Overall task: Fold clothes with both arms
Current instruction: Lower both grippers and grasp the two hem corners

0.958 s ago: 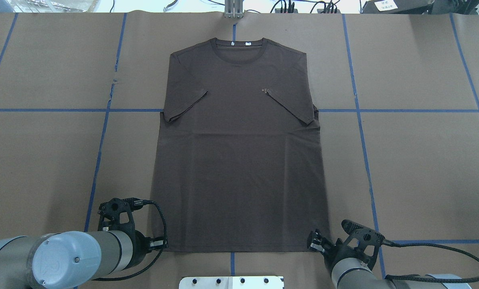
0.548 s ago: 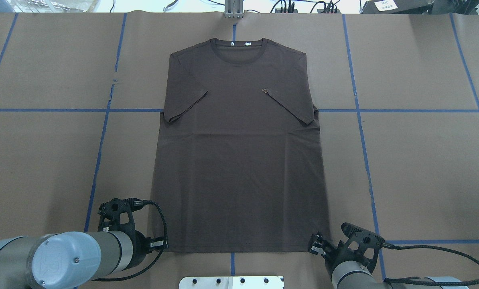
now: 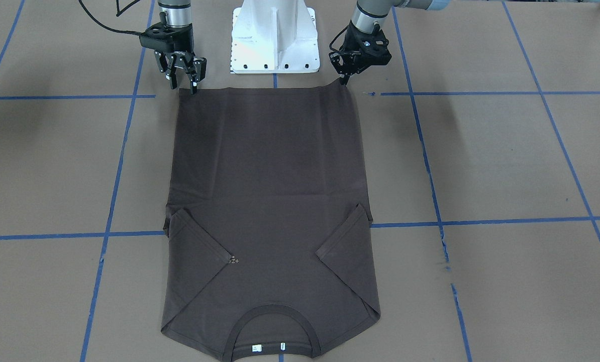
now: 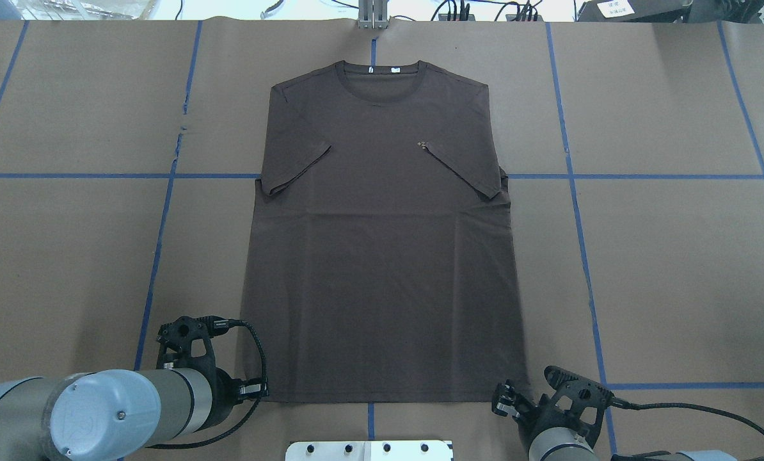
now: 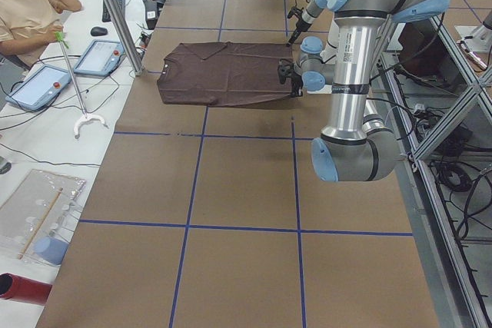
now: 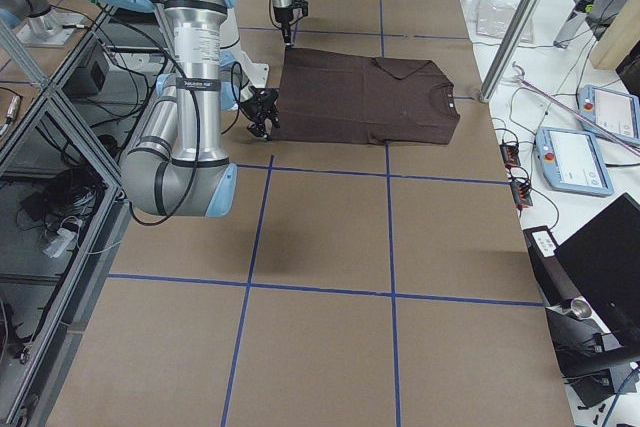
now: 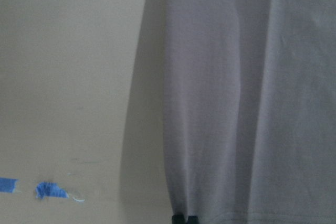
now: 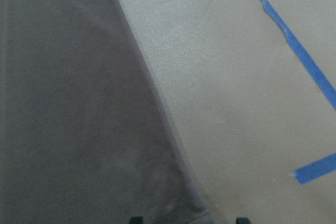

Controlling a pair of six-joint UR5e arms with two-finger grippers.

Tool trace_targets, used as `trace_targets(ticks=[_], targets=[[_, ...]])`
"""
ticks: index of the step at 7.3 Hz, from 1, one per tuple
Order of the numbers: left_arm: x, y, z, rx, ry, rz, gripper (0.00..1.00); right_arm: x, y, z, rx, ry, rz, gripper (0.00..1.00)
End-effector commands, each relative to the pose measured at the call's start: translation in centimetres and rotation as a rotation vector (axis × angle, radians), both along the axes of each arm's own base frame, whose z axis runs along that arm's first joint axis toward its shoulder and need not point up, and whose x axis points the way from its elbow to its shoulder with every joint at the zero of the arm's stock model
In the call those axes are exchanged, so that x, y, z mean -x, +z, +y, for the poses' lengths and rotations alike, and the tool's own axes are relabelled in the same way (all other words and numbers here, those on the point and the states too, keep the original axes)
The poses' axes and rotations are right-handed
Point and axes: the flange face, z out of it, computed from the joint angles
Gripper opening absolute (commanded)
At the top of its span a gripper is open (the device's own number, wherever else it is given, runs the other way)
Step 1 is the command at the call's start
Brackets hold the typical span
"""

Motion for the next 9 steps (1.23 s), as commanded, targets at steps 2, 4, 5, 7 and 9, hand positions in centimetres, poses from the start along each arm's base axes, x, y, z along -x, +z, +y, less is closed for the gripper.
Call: trace_targets(ticks=[2, 4, 5, 7, 9], targets=[[0.17, -0.28, 0.04, 0.000, 0.001, 0.007, 0.00, 0.01, 0.73, 0.13, 0.001, 0.004, 0.012, 0.67], [0.22, -0.35, 0.05, 0.000, 0.001, 0.008, 0.00, 0.09, 0.87, 0.20, 0.002, 0.006, 0.013, 0.67], [0.34, -0.55, 0.06, -0.001, 0.001, 0.013, 0.00, 0.17, 1.06, 0.17, -0.001, 0.011, 0.016, 0.67], [0.52, -0.82, 0.09, -0.002, 0.001, 0.019, 0.00, 0.43, 0.55, 0.12, 0.008, 0.050, -0.013, 0.07], [0.52, -0.82, 0.09, -0.002, 0.001, 0.019, 0.00, 0.38, 0.46, 0.01, 0.007, 0.054, -0.015, 0.00]])
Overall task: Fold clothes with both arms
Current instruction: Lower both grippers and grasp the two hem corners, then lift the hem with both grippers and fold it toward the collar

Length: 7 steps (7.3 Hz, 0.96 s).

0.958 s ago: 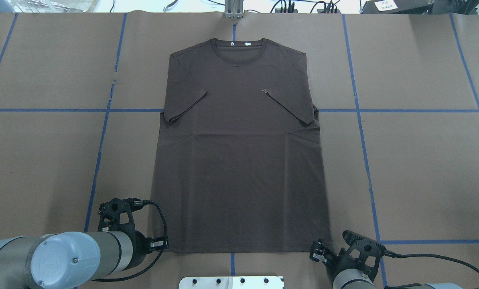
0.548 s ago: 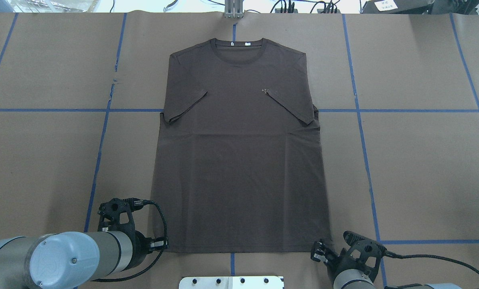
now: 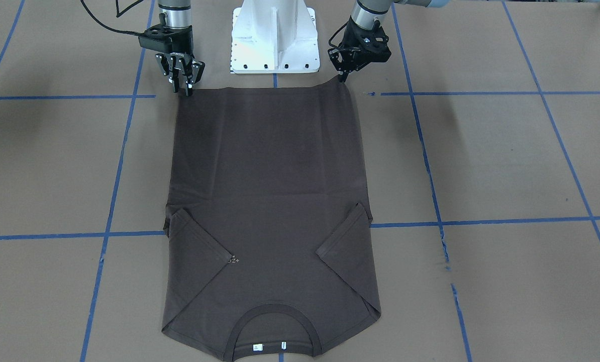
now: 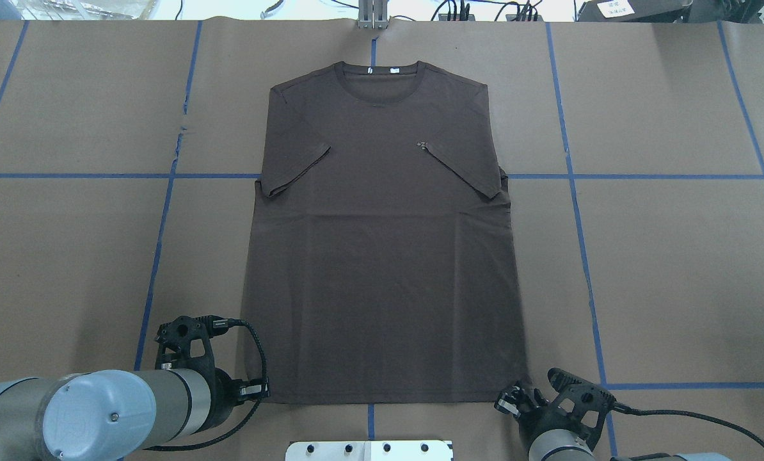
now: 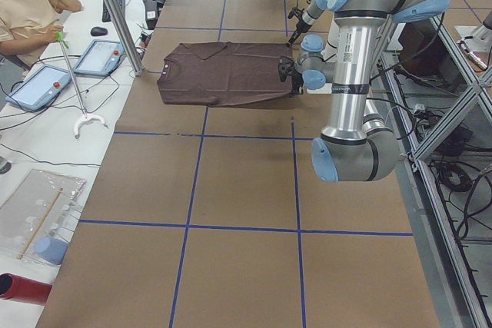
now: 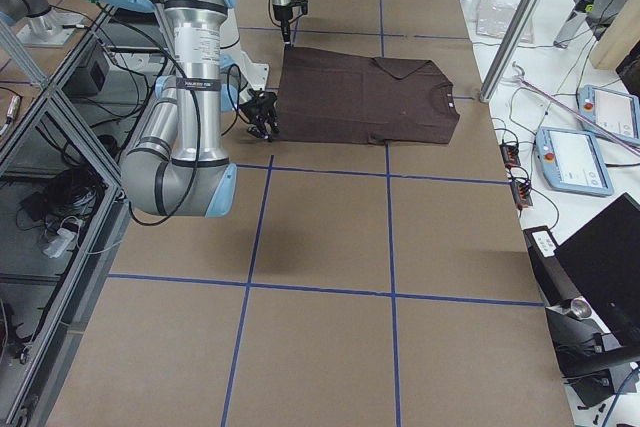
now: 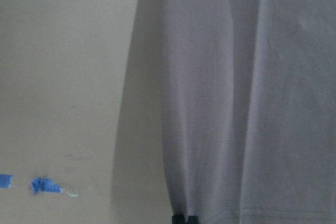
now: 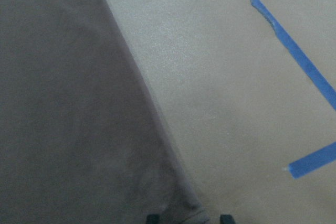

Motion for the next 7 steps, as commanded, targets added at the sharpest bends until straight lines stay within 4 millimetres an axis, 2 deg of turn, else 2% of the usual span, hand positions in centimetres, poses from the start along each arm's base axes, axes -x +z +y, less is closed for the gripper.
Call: trace_targets(ticks=[1, 2, 3, 4, 5, 6, 7], targets=[[0.0, 0.0, 0.1, 0.000, 0.002, 0.000, 0.00, -0.3, -0.6, -0.3, 0.000, 0.007, -0.013, 0.00], [0.0, 0.0, 0.1, -0.001, 0.001, 0.000, 0.00, -0.3, -0.8, -0.3, 0.001, 0.009, -0.018, 0.00], [0.0, -0.2, 0.1, 0.000, 0.002, 0.003, 0.00, -1.7, -3.2, -0.7, 0.006, 0.008, -0.065, 0.00], [1.6, -2.1, 0.4, 0.007, 0.021, 0.038, 0.00, -4.6, -6.7, -0.9, 0.010, -0.002, -0.073, 0.00], [4.4, -4.9, 1.3, 0.031, 0.059, 0.043, 0.00, -8.8, -10.6, -0.5, 0.036, -0.036, -0.073, 0.00], [9.1, -8.7, 2.4, 0.058, 0.101, 0.034, 0.00, -13.6, -15.7, 0.4, 0.071, -0.094, -0.119, 0.00], [14.4, -11.9, 3.5, 0.074, 0.134, 0.062, 0.00, -15.5, -19.3, 0.5, 0.100, -0.117, -0.153, 0.00]])
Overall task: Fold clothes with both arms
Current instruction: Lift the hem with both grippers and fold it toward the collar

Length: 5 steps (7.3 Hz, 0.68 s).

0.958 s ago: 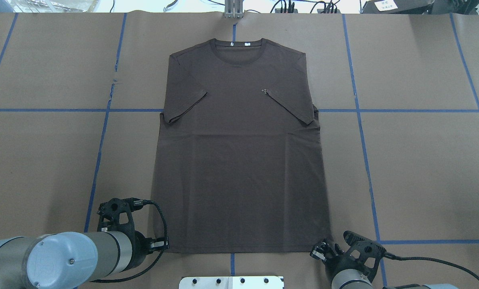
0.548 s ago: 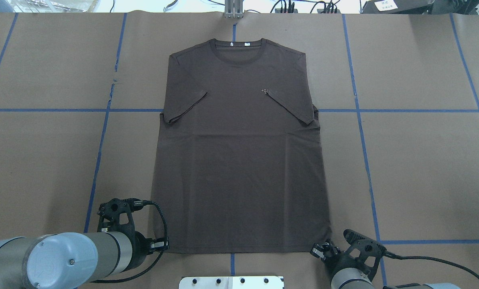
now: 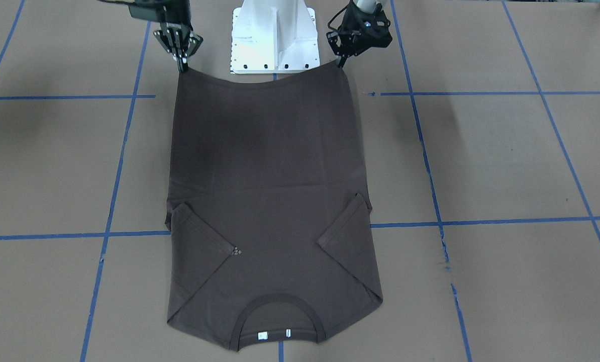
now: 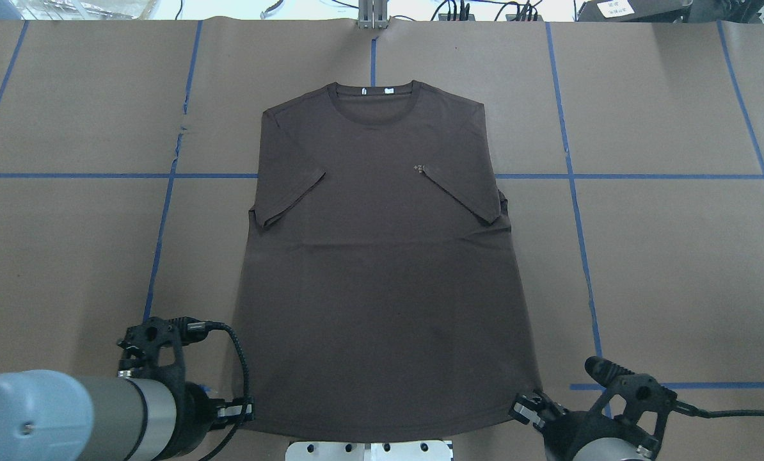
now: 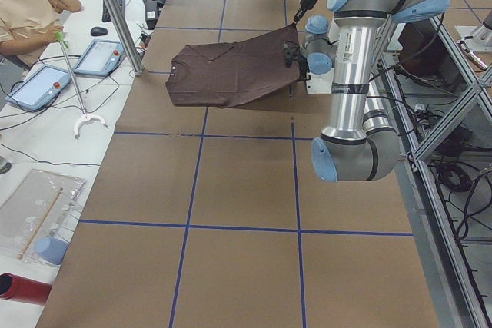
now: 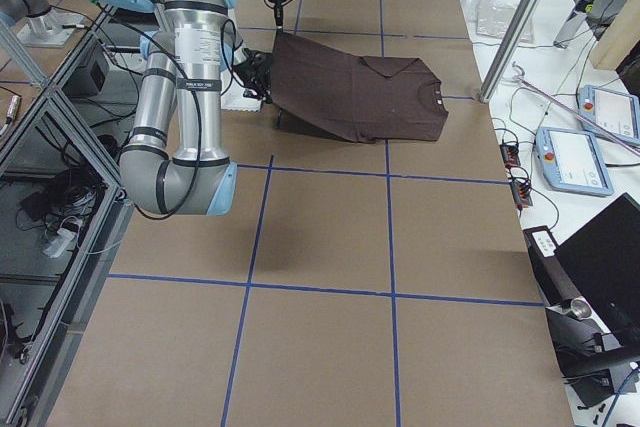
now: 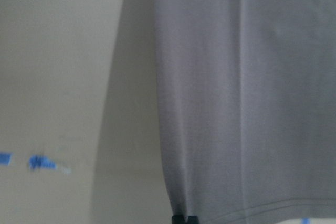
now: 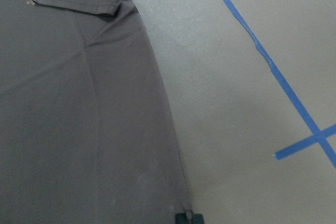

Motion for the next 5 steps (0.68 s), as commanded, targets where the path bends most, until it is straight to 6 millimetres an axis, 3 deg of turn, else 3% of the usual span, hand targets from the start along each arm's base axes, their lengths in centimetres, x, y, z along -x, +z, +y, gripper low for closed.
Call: trace_targets(ticks=[1, 2, 3, 5], targets=[[8.2, -5.1, 1.5, 0.039, 0.059, 0.021, 0.00, -4.1, -6.3, -0.5, 0.068, -0.039, -0.018, 0.00], [7.6, -5.6, 1.0, 0.032, 0.050, 0.026, 0.00, -4.2, -6.7, -1.6, 0.064, -0.023, 0.006, 0.00], [7.8, -5.5, -1.4, 0.018, -0.011, 0.018, 0.00, -5.1, -6.9, -3.8, 0.024, -0.032, 0.026, 0.00], [8.7, -6.1, -9.6, -0.161, -0.112, -0.022, 0.00, -6.3, -7.6, -10.9, -0.062, -0.013, 0.082, 0.00]])
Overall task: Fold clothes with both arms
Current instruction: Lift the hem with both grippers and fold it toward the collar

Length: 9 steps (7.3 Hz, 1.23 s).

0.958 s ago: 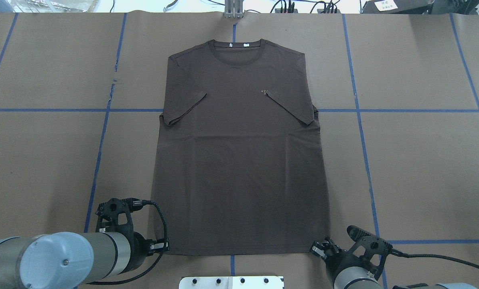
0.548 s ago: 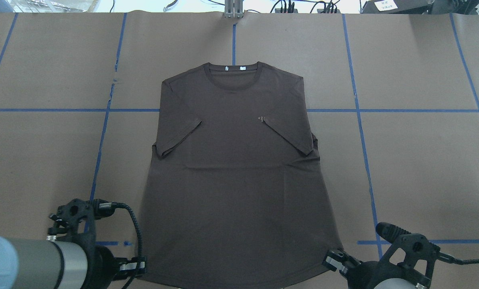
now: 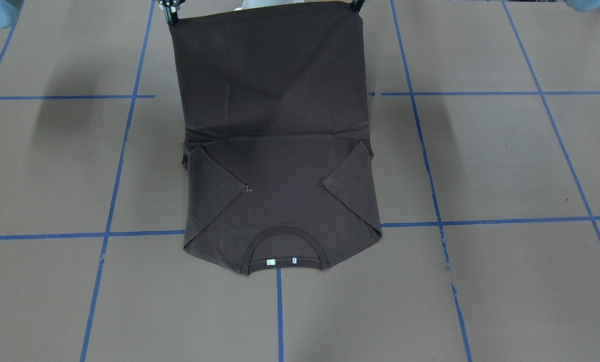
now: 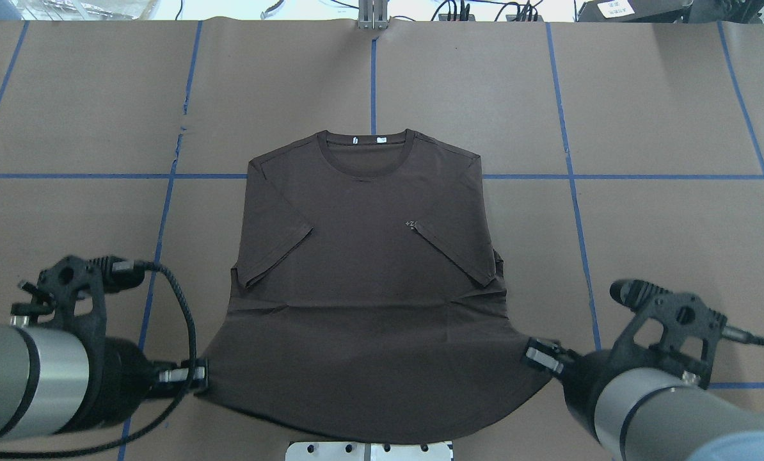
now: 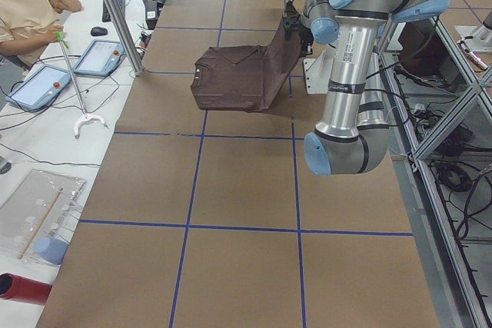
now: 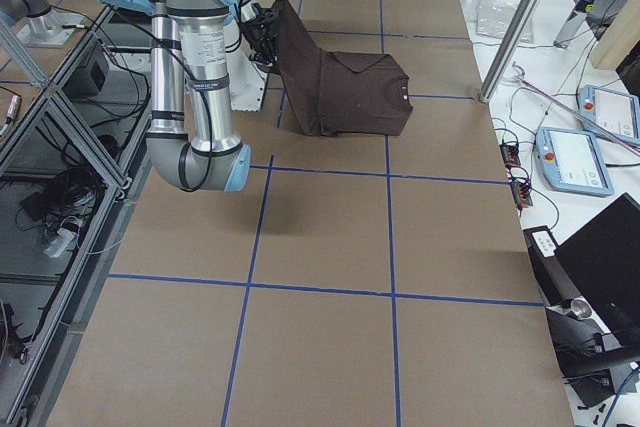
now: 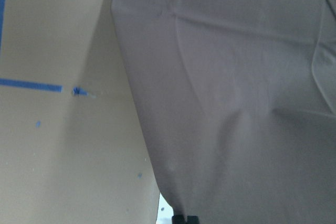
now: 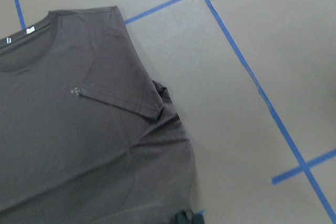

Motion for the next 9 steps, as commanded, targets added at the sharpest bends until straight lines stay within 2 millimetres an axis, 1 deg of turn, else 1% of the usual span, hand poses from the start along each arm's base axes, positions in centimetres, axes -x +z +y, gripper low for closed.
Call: trace_targets(ticks=[1, 2, 3, 4, 5, 6, 7, 8, 9], targets=[[1.6, 0.5, -10.7, -0.168, -0.128, -0.106, 0.00, 0.4, 0.0, -8.1, -0.009, 0.041, 0.017, 0.00], [1.9, 2.0, -14.6, -0.183, -0.164, -0.173, 0.00, 2.6, 0.6, -12.4, -0.038, 0.066, 0.028, 0.00], [0.2, 2.4, -18.7, -0.165, -0.203, -0.217, 0.00, 5.0, 2.3, -16.9, -0.041, 0.097, 0.035, 0.00], [-2.0, 3.5, -22.4, -0.154, -0.225, -0.246, 0.00, 7.1, 4.0, -21.2, -0.053, 0.120, 0.029, 0.00], [-3.9, 5.9, -25.4, -0.182, -0.223, -0.255, 0.00, 9.0, 6.5, -24.4, -0.057, 0.135, 0.049, 0.00], [-6.0, 8.8, -28.4, -0.202, -0.255, -0.277, 0.00, 10.4, 7.9, -26.8, -0.061, 0.152, 0.051, 0.00], [-8.5, 11.0, -31.1, -0.207, -0.263, -0.288, 0.00, 11.3, 9.6, -28.2, -0.060, 0.156, 0.066, 0.00], [-10.3, 12.6, -32.8, -0.224, -0.251, -0.292, 0.00, 13.1, 10.1, -30.2, -0.065, 0.159, 0.074, 0.00], [-11.6, 14.1, -33.9, -0.220, -0.246, -0.299, 0.00, 15.7, 11.1, -32.6, -0.059, 0.166, 0.089, 0.00]])
